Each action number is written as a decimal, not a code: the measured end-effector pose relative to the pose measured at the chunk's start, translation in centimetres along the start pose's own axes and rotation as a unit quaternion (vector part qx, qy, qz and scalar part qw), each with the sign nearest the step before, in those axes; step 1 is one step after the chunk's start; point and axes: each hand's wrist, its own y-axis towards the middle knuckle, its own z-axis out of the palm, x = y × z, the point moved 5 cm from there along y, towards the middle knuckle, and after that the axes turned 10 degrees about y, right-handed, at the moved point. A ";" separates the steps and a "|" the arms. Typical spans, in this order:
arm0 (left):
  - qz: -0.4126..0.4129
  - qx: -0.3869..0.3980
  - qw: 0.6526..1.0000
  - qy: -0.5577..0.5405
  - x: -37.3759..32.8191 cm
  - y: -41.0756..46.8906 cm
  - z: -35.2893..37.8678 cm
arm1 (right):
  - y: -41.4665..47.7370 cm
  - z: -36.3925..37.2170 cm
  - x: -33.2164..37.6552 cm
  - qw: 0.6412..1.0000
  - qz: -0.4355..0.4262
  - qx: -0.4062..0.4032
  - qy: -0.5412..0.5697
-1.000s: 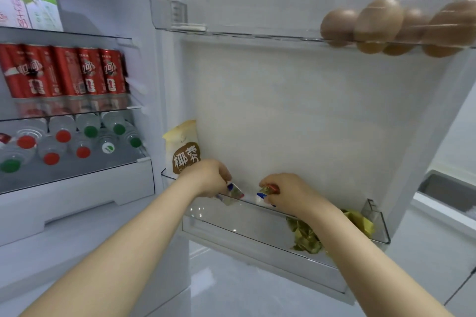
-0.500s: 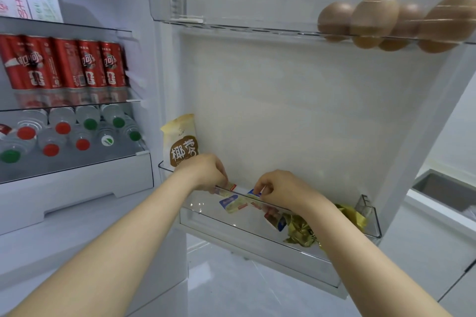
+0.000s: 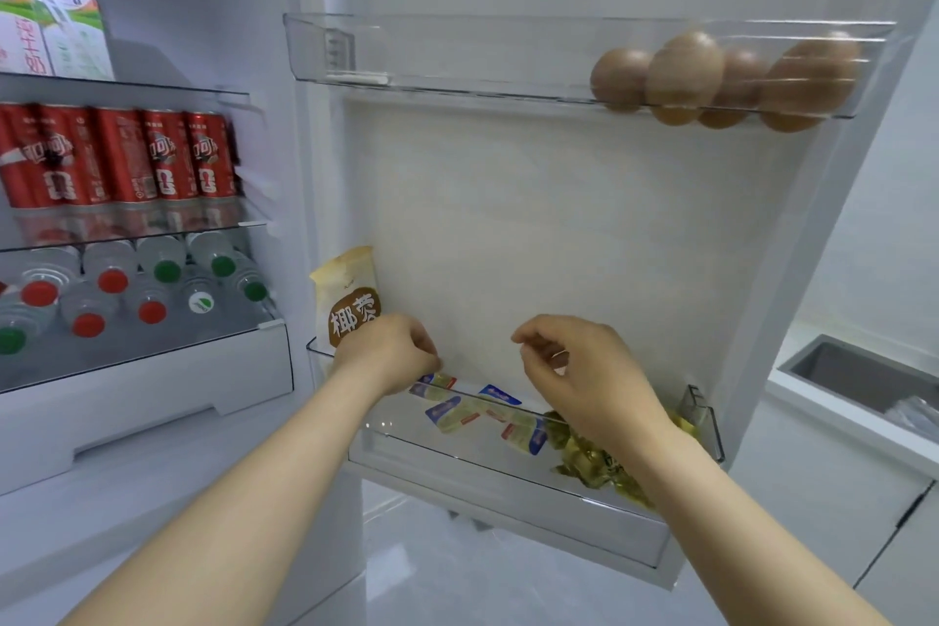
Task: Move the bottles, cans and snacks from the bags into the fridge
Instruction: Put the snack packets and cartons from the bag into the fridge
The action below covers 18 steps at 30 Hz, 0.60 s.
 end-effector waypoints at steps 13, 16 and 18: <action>0.027 -0.084 0.996 -0.023 -0.3 -0.3 -0.1 | -9.7 -3.8 -3.7 0.980 0.055 -0.043 -0.187; 0.055 -0.105 0.992 -0.048 -0.7 -1.5 -0.7 | -10.0 -3.1 -3.9 0.978 0.037 -0.068 -0.192; 0.090 -0.123 0.984 -0.091 -1.5 -3.1 -1.4 | -10.2 -3.0 -3.6 0.979 0.035 -0.080 -0.182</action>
